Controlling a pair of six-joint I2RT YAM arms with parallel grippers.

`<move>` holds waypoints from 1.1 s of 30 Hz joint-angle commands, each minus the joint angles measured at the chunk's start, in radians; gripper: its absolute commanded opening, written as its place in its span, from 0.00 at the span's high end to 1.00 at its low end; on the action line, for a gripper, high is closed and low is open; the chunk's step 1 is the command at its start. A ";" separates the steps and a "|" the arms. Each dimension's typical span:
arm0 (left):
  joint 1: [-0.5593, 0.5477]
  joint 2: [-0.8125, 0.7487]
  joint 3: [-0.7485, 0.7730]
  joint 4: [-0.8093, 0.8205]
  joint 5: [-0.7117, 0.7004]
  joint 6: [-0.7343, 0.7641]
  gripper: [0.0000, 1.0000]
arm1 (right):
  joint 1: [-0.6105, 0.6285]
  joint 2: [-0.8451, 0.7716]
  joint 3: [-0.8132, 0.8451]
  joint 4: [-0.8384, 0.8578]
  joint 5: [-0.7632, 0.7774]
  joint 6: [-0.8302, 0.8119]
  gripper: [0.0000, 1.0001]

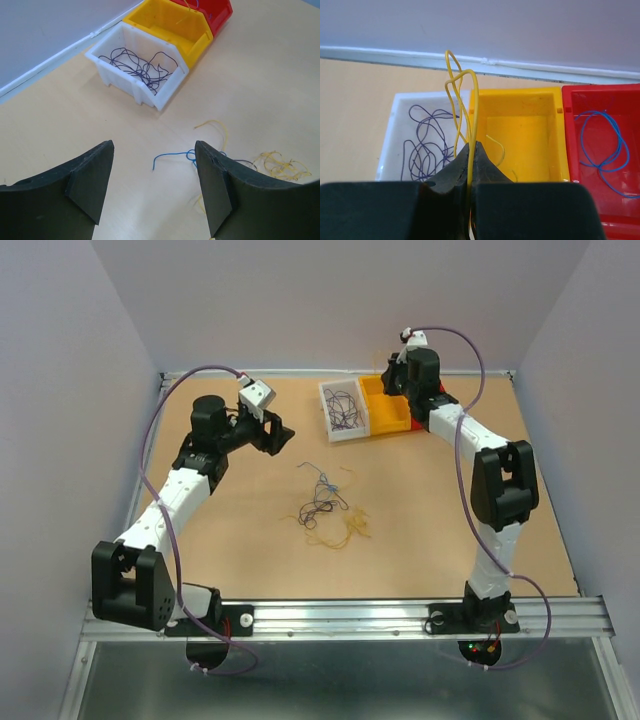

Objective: Untangle the cables

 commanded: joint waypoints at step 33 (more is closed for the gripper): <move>-0.035 -0.083 -0.051 0.109 -0.072 0.015 0.23 | 0.008 -0.018 -0.048 -0.110 0.095 0.017 0.36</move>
